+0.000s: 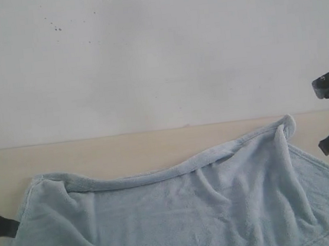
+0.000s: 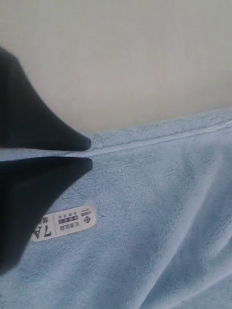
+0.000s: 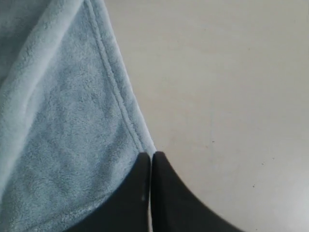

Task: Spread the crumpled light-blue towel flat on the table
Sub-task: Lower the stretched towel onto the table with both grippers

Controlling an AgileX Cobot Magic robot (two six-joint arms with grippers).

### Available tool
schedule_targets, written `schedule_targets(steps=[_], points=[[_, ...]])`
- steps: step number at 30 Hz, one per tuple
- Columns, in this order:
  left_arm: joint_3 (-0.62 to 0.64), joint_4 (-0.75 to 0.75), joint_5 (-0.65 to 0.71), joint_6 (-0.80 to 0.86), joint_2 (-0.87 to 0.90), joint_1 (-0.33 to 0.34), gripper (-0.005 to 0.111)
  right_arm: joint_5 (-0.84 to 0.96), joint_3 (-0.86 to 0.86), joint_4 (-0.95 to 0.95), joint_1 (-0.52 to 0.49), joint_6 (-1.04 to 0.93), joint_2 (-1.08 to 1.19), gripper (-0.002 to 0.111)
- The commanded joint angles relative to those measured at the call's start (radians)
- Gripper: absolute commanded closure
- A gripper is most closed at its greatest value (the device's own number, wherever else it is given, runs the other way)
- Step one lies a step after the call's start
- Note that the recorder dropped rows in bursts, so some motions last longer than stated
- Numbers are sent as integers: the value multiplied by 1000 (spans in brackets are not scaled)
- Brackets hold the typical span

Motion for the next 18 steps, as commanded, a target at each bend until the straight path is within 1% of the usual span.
schedule_targets(steps=[1,4,8,12,18], points=[[30,-127,-31,105,-9,0,103,-70,31,3,-43,-5,27,108],[31,-169,-27,155,-9,0,103,-76,31,16,-43,-26,74,108],[31,-169,-27,155,-9,0,103,-110,31,88,-43,-74,131,108],[31,-169,-31,155,-9,0,103,-118,31,90,-43,-78,188,108],[31,-169,-41,179,-9,-46,103,-156,31,88,-43,-78,240,108]])
